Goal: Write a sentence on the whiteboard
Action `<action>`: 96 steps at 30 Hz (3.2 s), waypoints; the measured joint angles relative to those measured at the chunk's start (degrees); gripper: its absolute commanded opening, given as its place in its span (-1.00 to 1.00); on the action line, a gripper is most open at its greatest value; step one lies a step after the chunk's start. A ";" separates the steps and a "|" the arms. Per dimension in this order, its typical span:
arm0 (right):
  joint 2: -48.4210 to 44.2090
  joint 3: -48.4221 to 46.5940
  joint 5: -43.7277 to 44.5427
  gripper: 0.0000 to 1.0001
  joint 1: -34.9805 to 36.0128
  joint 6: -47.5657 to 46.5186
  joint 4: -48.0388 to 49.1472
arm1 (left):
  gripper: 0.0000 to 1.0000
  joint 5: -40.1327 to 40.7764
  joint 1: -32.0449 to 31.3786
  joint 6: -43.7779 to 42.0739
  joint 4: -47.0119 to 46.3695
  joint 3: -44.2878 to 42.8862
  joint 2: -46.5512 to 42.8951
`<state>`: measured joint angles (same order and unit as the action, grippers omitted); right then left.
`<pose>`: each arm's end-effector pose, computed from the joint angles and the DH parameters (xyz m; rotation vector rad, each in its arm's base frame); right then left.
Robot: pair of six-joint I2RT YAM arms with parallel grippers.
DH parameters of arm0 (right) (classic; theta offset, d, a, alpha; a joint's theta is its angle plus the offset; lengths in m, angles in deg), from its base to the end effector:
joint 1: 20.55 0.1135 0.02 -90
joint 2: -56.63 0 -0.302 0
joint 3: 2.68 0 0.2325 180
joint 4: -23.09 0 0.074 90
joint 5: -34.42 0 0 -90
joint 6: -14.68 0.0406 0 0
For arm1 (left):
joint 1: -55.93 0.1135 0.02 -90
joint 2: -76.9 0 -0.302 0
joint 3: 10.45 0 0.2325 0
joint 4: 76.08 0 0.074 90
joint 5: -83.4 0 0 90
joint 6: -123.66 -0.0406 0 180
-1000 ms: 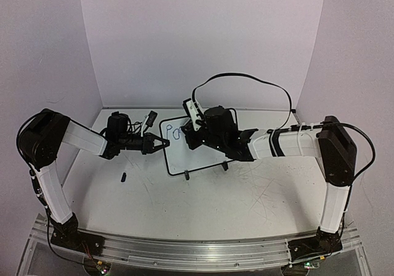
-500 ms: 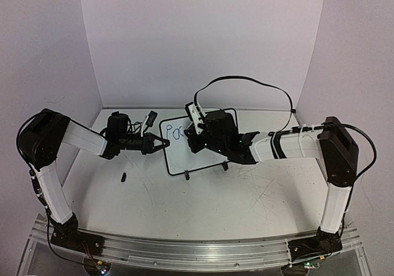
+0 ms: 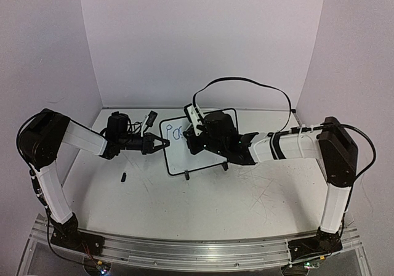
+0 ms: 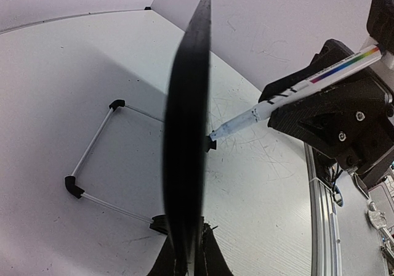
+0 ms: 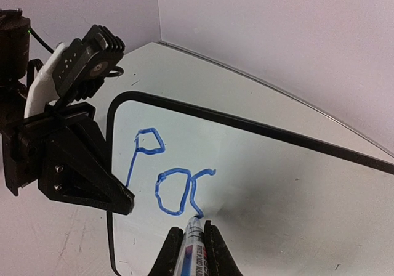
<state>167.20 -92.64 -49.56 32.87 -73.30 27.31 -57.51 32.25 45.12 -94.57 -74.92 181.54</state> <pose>0.2737 0.3616 0.2821 -0.7539 1.7383 0.5708 0.3230 -0.1761 0.2189 0.8174 1.8349 -1.2590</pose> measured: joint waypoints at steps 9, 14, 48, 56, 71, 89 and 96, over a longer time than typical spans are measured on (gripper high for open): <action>-0.40 0.02 -1.00 -1.00 -0.02 0.12 -0.83 | -1.00 -0.17 0.00 -0.13 0.00 -0.02 0.00; -3.00 0.02 -1.33 -1.00 -0.55 0.66 -0.78 | -1.00 -0.20 0.00 -0.16 0.00 -0.02 0.00; -0.10 -4.39 0.87 -1.00 -1.59 -0.55 -0.29 | -1.00 -0.26 0.02 -0.52 0.65 -0.35 0.00; -1.88 -1.58 -0.44 -1.00 -1.60 -0.23 0.47 | -1.00 -0.35 0.02 -0.60 0.63 -0.35 0.00; -2.68 -0.86 -1.42 -1.00 -1.64 0.81 0.93 | -1.00 -0.35 0.01 -0.69 0.63 -0.35 0.00; -0.83 -1.51 -0.44 -1.00 -1.59 0.74 0.92 | -1.00 -0.31 0.02 -0.79 0.94 -0.35 -0.11; -0.83 -1.49 -0.42 -1.00 -1.59 0.79 0.89 | -1.00 -0.31 0.02 -0.79 0.96 -0.35 -0.11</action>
<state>166.37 -94.12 -49.98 31.28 -72.52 28.21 -57.82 32.27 44.33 -93.61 -75.27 181.43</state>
